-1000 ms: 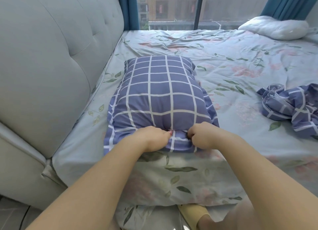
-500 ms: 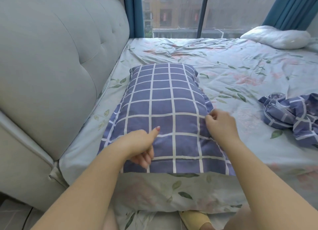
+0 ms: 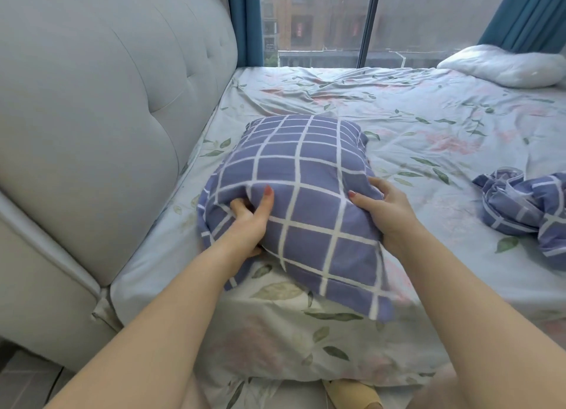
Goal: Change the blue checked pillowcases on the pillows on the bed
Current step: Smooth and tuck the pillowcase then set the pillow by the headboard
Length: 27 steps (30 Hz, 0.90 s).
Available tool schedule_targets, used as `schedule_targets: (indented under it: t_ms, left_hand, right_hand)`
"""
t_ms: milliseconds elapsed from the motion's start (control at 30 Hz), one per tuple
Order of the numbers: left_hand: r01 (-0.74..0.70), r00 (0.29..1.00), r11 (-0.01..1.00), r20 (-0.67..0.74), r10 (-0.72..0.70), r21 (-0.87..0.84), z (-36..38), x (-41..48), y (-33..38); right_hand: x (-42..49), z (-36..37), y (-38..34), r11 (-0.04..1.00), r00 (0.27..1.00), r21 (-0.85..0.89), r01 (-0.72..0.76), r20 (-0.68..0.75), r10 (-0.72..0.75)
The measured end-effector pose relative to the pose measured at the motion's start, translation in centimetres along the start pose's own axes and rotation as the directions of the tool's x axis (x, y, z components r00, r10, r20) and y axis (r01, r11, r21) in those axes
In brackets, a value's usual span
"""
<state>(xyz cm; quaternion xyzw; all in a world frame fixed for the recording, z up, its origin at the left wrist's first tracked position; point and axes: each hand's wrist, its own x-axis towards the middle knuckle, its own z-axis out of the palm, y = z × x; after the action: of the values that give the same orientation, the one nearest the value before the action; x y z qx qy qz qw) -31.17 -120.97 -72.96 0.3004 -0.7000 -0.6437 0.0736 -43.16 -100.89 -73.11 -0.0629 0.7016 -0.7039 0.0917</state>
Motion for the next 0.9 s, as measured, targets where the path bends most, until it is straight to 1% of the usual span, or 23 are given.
schedule_targets:
  t_ms: [67,133,167,200,233,267,300,333,367,400,433,467,500,533,567,633,700,733,800,900]
  left_hand:
    - [-0.161,0.982,0.983,-0.119,0.149,-0.092,-0.3,1.1,0.5]
    - [-0.32,0.939,0.94,-0.171,0.298,-0.12,-0.6,1.5,1.4]
    - [-0.347,0.93,0.931,-0.165,0.327,-0.114,-0.8,1.6,1.8]
    - [-0.342,0.934,0.935,-0.143,0.328,-0.089,-0.9,1.7,2.3]
    - [-0.324,0.94,0.945,-0.128,0.316,-0.052,-1.2,2.2,2.2]
    - [-0.299,0.947,0.954,-0.125,0.297,0.003,-1.7,2.7,1.9]
    - [-0.243,0.957,0.968,-0.144,0.25,0.069,-2.3,3.4,1.2]
    - [-0.174,0.963,0.976,-0.184,0.197,0.132,-3.1,4.2,0.5]
    - [-0.084,0.962,0.987,-0.246,0.116,0.139,-4.0,5.2,-0.3]
    - [-0.012,0.952,0.995,-0.302,0.041,0.1,-4.7,5.9,-1.0]
    - [0.033,0.936,0.998,-0.351,-0.015,0.045,-5.3,6.6,-1.7]
    - [0.052,0.928,0.999,-0.369,-0.049,-0.001,-5.4,6.2,-1.9]
    - [0.064,0.926,0.998,-0.371,-0.071,-0.03,-5.1,5.2,-1.9]
    - [0.078,0.93,0.996,-0.358,-0.089,-0.043,-4.6,4.1,-1.9]
    - [0.115,0.935,0.992,-0.332,-0.124,-0.046,-4.2,3.4,-2.3]
    - [0.206,0.948,0.978,-0.241,-0.208,-0.031,-3.8,1.9,-2.9]
    - [0.26,0.952,0.966,-0.168,-0.257,-0.005,-4.0,1.2,-3.1]
    - [0.265,0.953,0.964,-0.149,-0.264,-0.01,-4.1,1.1,-2.9]
    - [0.225,0.963,0.973,-0.143,-0.229,-0.044,-4.0,1.0,-2.5]
    - [0.054,0.977,0.99,-0.196,-0.08,-0.131,-3.6,1.4,-1.9]
  right_hand:
    - [-2.7,1.8,-1.7,0.983,0.985,0.064,0.171,0.009,-0.172]
    - [-6.2,3.5,-2.5,0.945,0.954,0.142,0.294,0.021,-0.3]
    - [-7.8,4.1,-2.3,0.936,0.943,0.135,0.325,0.026,-0.331]
    - [-9.1,4.6,-1.7,0.942,0.944,0.095,0.323,0.042,-0.328]
    - [-10.2,4.9,-1.1,0.961,0.959,0.038,0.274,0.069,-0.276]
    - [-10.9,5.2,-0.4,0.983,0.979,-0.041,0.18,0.107,-0.175]
    - [-11.1,5.4,0.1,0.99,0.99,-0.132,0.057,0.139,-0.038]
    - [-10.8,5.3,0.5,0.975,0.982,-0.209,-0.069,0.156,0.103]
    - [-10.2,5.1,0.5,0.954,0.966,-0.247,-0.17,0.148,0.211]
    - [-9.2,4.6,0.4,0.94,0.957,-0.241,-0.24,0.106,0.272]
    - [-7.9,3.9,0.2,0.94,0.957,-0.195,-0.281,0.018,0.289]
    - [-6.5,2.9,0.1,0.945,0.951,-0.122,-0.304,-0.104,0.292]
    - [-4.9,1.7,0.3,0.947,0.926,-0.012,-0.322,-0.214,0.312]
    - [-3.2,0.4,0.8,0.933,0.89,0.121,-0.338,-0.281,0.359]
    - [-1.7,-0.8,1.3,0.901,0.86,0.247,-0.357,-0.291,0.42]
    - [0.8,-2.5,2.6,0.798,0.825,0.455,-0.395,-0.207,0.526]
    - [2.5,-3.3,3.5,0.722,0.83,0.56,-0.408,-0.103,0.549]
    - [3.3,-3.4,4.1,0.706,0.839,0.589,-0.394,-0.084,0.538]
    - [3.9,-2.9,4.2,0.701,0.85,0.61,-0.37,-0.083,0.521]
    - [4.2,-2.1,3.6,0.713,0.866,0.619,-0.328,-0.104,0.489]
